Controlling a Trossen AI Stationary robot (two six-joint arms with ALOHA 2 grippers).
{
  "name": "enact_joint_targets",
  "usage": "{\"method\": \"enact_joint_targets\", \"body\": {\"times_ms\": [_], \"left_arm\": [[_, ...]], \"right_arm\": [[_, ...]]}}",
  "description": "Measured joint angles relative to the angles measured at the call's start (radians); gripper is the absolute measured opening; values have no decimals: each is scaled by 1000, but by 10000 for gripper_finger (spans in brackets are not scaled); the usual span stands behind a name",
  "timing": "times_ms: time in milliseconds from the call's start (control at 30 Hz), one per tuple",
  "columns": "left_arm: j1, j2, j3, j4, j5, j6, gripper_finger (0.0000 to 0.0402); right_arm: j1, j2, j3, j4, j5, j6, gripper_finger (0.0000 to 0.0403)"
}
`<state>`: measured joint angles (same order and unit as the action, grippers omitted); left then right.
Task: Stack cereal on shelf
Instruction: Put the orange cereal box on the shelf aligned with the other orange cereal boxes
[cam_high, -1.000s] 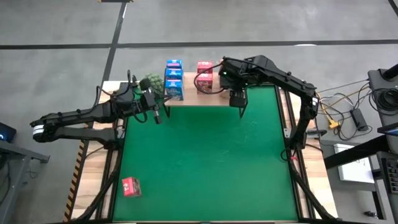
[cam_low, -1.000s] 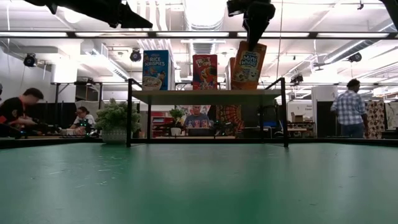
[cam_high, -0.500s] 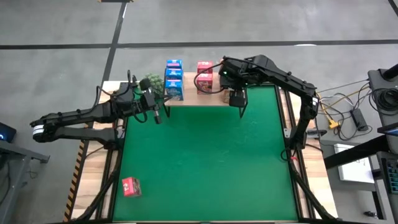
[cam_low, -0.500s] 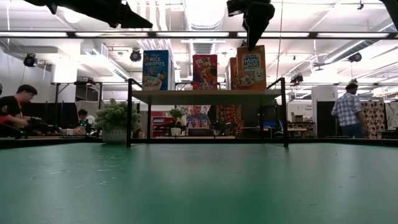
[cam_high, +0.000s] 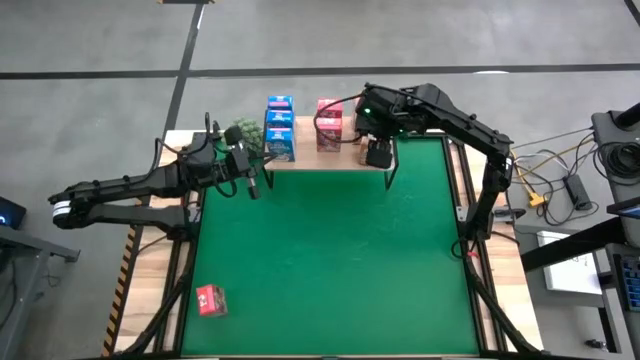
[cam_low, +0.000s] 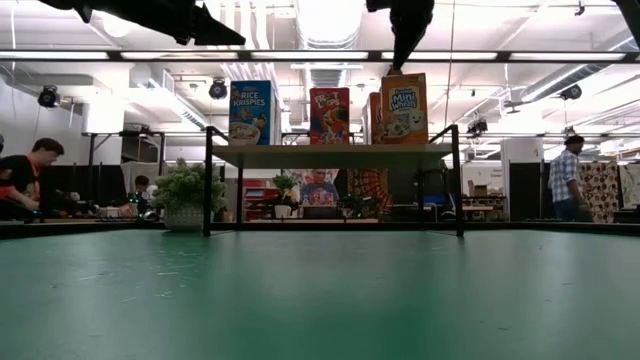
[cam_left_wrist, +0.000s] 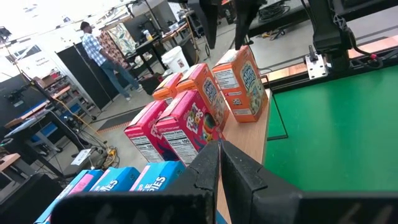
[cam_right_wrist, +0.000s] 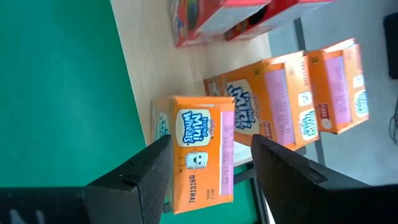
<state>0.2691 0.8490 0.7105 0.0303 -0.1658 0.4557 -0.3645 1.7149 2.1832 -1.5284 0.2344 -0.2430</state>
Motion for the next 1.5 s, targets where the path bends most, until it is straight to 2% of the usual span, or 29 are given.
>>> {"method": "enact_joint_targets", "body": {"times_ms": [167, 333, 467, 633, 767, 867, 967, 1100, 1233, 1500], "left_arm": [[0, 0, 0, 0, 0, 0, 0], [0, 0, 0, 0, 0, 0, 0], [0, 0, 0, 0, 0, 0, 0], [0, 0, 0, -1, 0, 0, 0], [0, 0, 0, -1, 0, 0, 0], [0, 0, 0, -2, 0, 0, 0], [0, 0, 0, -3, 0, 4, 0], [0, 0, 0, -2, 0, 4, 0], [0, 0, 0, -2, 0, 4, 0], [0, 0, 0, -2, 0, 6, 0]], "right_arm": [[18, -1, 47, -18, -20, 103, 209], [60, -13, 54, -40, -155, 179, 198], [113, -20, 22, -43, -164, 207, 161], [171, -29, -46, -36, -156, 234, 92], [195, -71, -147, -1, -147, 234, 39], [195, -132, -248, 62, -127, 235, 14], [194, -215, -367, 174, -92, 248, 12], [194, -330, -544, 335, 5, 271, 12], [194, -426, -727, 516, 17, 284, 13], [194, -518, -987, 727, 103, 307, 13]]}}
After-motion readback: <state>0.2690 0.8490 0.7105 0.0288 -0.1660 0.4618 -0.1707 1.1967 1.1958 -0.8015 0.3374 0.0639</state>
